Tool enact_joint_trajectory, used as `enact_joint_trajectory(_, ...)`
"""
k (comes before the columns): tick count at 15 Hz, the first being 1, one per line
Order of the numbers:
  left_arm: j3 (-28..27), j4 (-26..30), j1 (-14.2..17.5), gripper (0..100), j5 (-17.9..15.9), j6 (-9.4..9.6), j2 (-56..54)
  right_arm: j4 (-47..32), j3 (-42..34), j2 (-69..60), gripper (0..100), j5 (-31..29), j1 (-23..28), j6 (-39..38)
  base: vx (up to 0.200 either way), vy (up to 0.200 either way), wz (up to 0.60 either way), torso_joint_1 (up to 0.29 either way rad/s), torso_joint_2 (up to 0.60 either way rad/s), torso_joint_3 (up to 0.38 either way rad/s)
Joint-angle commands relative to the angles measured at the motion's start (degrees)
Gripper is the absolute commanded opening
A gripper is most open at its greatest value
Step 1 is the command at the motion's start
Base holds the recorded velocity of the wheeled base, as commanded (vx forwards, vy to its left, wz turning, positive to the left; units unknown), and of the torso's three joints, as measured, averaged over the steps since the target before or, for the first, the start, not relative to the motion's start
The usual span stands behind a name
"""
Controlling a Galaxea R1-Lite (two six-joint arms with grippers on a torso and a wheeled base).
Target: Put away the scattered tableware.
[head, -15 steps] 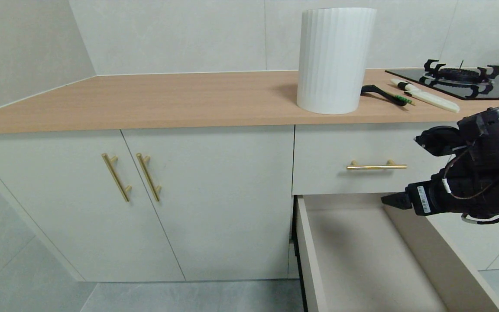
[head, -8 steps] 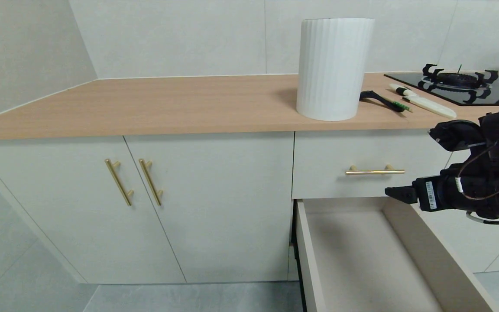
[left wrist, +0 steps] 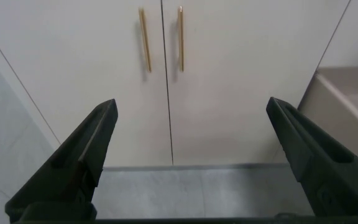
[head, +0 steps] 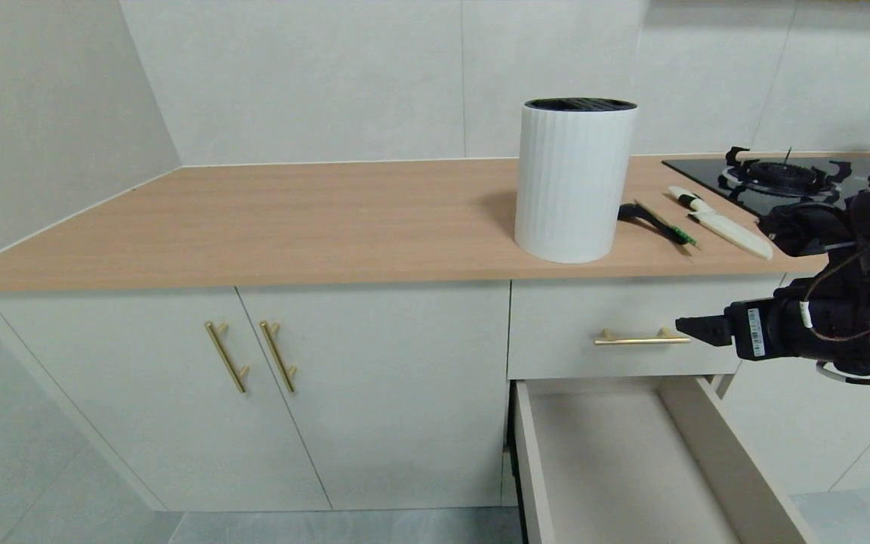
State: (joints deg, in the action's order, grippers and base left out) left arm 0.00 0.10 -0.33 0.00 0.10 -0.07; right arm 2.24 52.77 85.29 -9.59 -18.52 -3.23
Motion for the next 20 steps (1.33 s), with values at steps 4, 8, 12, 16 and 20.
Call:
enact_joint_trajectory(4, 0.0, 0.0, 0.0, 100, 0.0, -0.01, 0.1, 0.5, -0.2, 0.8, 100, 0.1, 0.6, 0.0, 0.000, 0.000, 0.00, 0.184, -0.47, -0.287)
enact_joint_trajectory(8, -0.1, 0.0, 0.0, 100, 0.0, -0.01, 0.1, 0.5, -0.2, 1.7, 100, 0.1, 0.7, 0.0, 0.000, 0.000, 0.00, 0.204, -0.49, -0.284)
enact_joint_trajectory(12, 0.0, 0.0, 0.0, 100, 0.0, -0.01, 0.1, 1.7, -0.1, 2.8, 100, 0.1, 0.8, 0.2, 0.000, 0.000, 0.00, 0.106, -0.25, -0.140)
enact_joint_trajectory(16, -0.1, 0.0, 0.0, 100, 0.0, -0.01, 0.1, 3.0, 11.7, 11.0, 100, 0.2, 2.1, 1.2, 0.000, 0.000, 0.00, 0.005, -0.01, -0.008)
enact_joint_trajectory(20, -0.1, 0.0, 0.0, 100, 0.0, -0.01, 0.1, -2.8, 25.5, 23.0, 100, -0.1, 5.7, 0.8, 0.000, 0.000, 0.00, 0.000, 0.00, 0.000)
